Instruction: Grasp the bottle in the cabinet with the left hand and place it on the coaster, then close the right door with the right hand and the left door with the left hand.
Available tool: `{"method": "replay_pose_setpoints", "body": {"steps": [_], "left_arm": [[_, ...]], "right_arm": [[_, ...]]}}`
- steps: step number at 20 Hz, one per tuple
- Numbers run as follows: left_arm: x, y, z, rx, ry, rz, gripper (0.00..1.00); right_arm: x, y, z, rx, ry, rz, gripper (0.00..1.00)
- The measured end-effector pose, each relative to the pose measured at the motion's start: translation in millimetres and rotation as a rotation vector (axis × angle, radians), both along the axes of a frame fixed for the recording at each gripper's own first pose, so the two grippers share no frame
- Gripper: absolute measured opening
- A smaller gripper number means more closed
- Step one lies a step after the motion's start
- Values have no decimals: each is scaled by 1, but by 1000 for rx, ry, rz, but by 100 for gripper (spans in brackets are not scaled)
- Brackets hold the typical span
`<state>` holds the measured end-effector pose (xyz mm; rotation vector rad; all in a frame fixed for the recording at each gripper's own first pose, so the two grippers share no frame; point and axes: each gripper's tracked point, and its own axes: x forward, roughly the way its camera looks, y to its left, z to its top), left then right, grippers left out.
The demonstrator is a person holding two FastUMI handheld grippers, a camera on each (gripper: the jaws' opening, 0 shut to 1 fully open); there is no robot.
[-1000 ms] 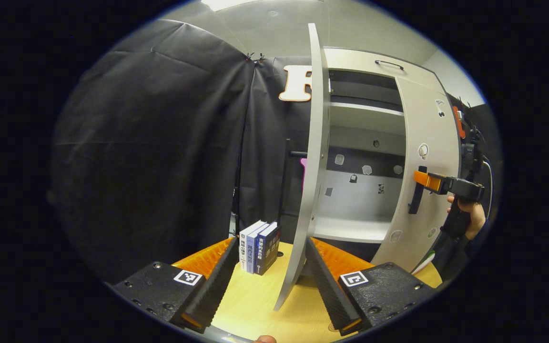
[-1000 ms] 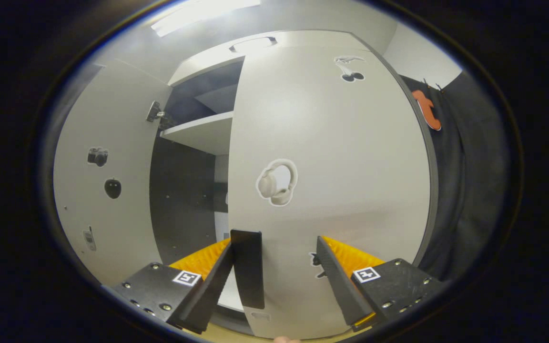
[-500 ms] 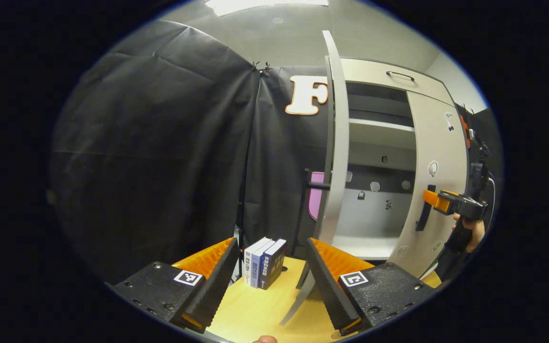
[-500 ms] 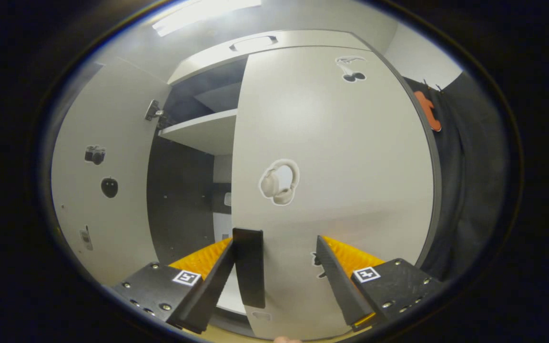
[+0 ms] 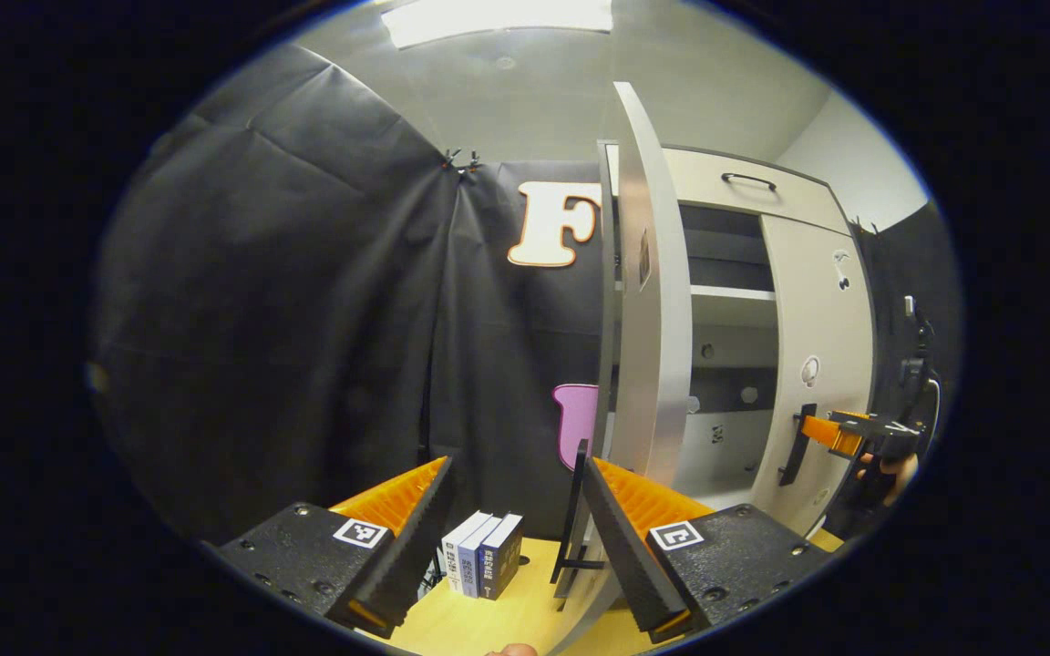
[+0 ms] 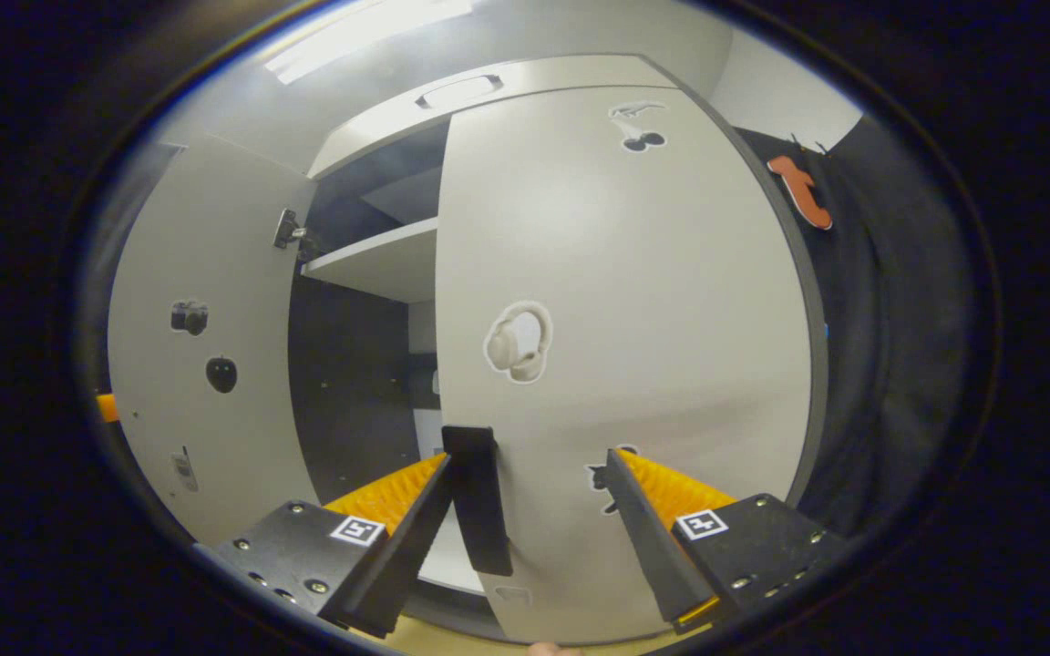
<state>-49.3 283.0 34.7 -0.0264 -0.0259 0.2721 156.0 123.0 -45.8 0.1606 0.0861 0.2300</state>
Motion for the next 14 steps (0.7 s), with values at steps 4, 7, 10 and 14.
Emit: {"method": "replay_pose_setpoints", "body": {"steps": [4,7,10,14], "left_arm": [[9,-26,-2,-33,13,-102,89],[15,-44,-2,-25,6,-147,89],[20,-70,-4,-34,12,-203,89],[34,-100,-6,-36,8,-271,89]], "right_arm": [[-14,-22,1,-1,2,-32,100],[-27,-37,0,14,14,-57,100],[-40,-54,-5,8,28,-74,100],[-51,-79,-4,2,37,-107,100]]}}
